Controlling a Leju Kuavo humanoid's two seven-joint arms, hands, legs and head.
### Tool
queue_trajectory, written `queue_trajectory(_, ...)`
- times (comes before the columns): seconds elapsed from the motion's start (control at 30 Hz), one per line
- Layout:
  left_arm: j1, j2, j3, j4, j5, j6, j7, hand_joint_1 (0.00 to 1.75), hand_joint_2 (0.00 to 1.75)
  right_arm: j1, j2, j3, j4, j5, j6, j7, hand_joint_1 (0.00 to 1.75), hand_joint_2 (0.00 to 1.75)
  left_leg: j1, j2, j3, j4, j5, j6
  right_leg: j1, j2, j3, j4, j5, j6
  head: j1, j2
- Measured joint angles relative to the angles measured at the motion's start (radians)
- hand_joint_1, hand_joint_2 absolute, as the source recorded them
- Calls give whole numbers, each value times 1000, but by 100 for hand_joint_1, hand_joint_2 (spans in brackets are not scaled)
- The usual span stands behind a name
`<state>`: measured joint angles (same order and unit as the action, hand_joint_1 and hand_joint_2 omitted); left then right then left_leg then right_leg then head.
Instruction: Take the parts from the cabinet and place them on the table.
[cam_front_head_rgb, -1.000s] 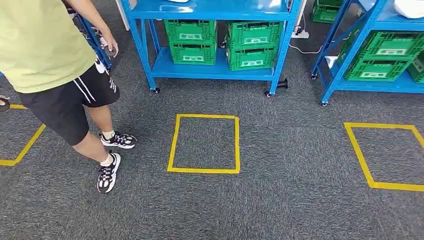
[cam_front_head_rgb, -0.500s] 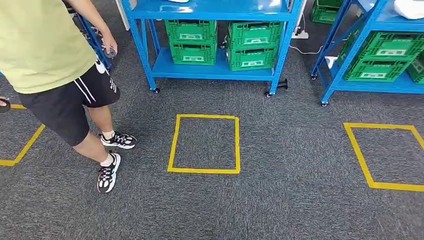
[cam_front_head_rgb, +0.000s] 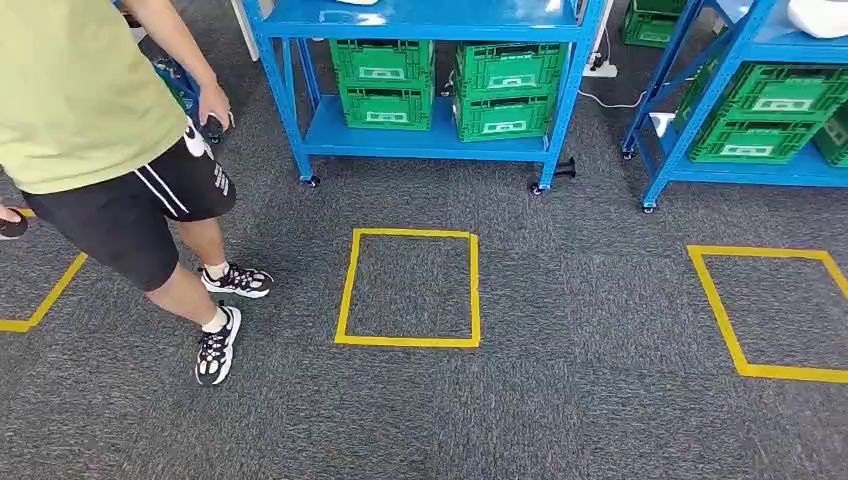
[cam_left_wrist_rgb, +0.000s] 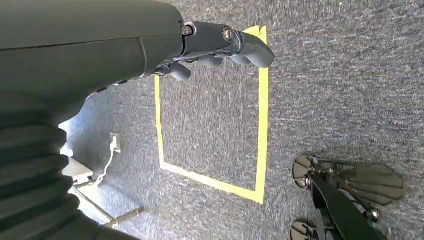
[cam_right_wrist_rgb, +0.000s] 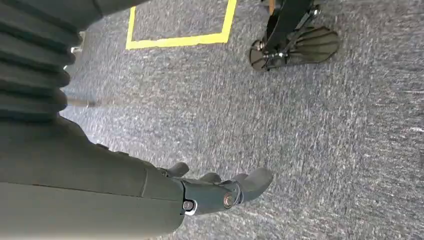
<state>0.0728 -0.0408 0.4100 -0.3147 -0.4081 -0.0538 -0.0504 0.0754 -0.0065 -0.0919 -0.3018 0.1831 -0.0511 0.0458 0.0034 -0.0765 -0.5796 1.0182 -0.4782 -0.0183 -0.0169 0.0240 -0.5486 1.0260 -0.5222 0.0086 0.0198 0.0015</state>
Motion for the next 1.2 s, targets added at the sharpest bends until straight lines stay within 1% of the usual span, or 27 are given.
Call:
queue_trajectory(0.27,41,16,-188,-34,215,27,24,0,0,35,3,39,-37,-95,26,-24,0,175,0,0,0,0,-1,0,0,0,0,0,0,0,0,0)
queue_trajectory(0.47,65,26,-302,-55,370,46,43,0,0,55,5,57,-56,-164,45,-40,0,175,0,0,0,0,-1,0,0,0,0,0,-1,1,0,0)
queue_trajectory(0.5,67,28,-316,-58,388,48,44,0,0,59,5,60,-60,-170,49,-43,0,0,0,0,0,0,-1,0,0,0,0,0,-1,1,0,0)
queue_trajectory(0.57,70,29,-332,-60,404,48,47,0,0,61,6,66,-64,-177,51,-43,0,0,0,0,0,0,-1,0,0,0,0,0,-1,1,0,0)
queue_trajectory(0.8,75,33,-366,-68,405,50,48,0,0,66,6,71,-71,-182,51,-43,0,0,0,0,0,0,-1,0,0,0,0,0,-1,1,0,0)
queue_trajectory(1.2,79,35,-373,-74,405,51,48,0,0,66,6,71,-71,-182,51,-43,0,0,0,0,0,0,-1,0,0,0,0,0,-1,1,0,0)
